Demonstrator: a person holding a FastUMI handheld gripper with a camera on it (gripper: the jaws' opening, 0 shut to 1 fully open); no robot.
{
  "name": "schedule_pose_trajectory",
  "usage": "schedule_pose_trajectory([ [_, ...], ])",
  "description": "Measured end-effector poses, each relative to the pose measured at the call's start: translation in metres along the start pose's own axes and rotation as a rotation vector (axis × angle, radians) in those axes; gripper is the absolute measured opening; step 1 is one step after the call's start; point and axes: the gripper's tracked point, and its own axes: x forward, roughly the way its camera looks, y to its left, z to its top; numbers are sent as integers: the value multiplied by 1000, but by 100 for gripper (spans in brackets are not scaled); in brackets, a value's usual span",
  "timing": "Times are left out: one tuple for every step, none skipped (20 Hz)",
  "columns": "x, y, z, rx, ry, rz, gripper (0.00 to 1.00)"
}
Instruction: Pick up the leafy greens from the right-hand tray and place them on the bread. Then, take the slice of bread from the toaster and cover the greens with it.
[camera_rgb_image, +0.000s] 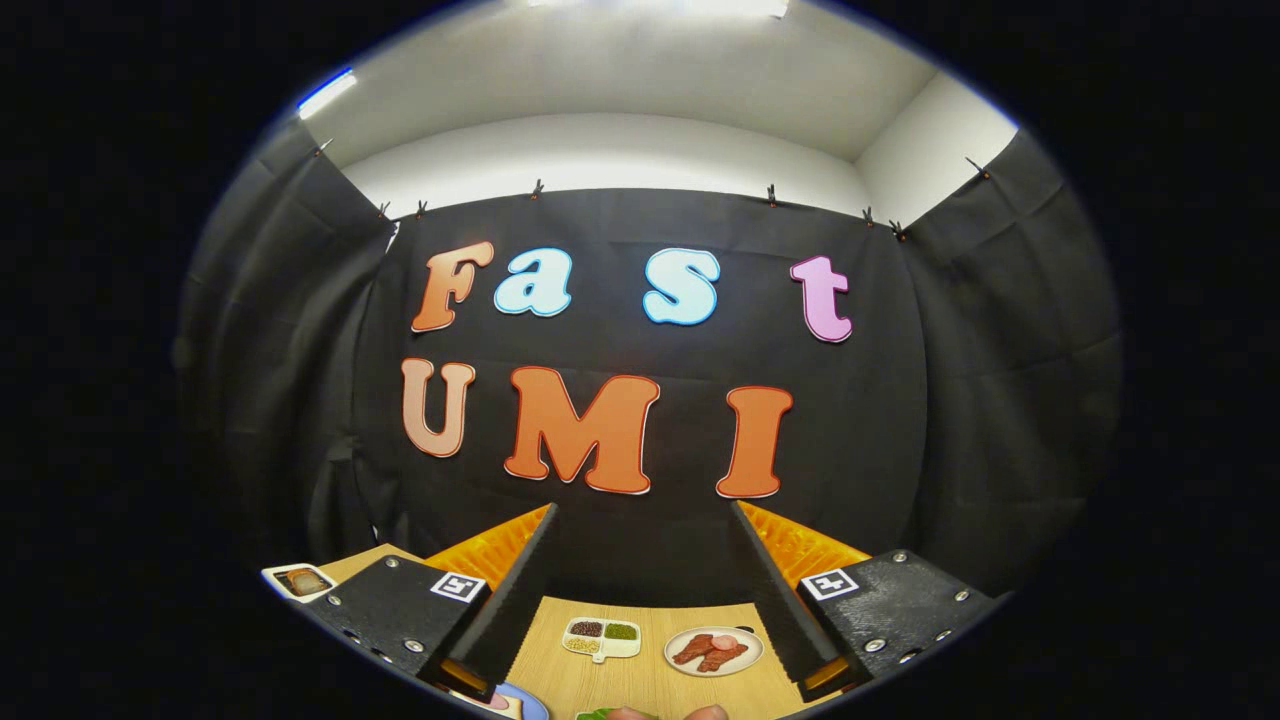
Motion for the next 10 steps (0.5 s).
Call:
schedule_pose_trajectory([
  [1,0,-1,6,3,5,98],
  [3,0,-2,12,6,9,99],
  [3,-2,-2,15,8,10,99],
  [3,-6,-3,14,10,9,99],
  [2,-9,-2,8,6,7,98],
  [1,-15,-1,1,-2,-4,99],
  [2,-19,-1,2,-7,-15,99],
  [2,-20,-3,10,-2,-19,99],
  [1,-21,-7,23,6,-17,99],
  [1,-20,-10,33,13,-16,99],
])
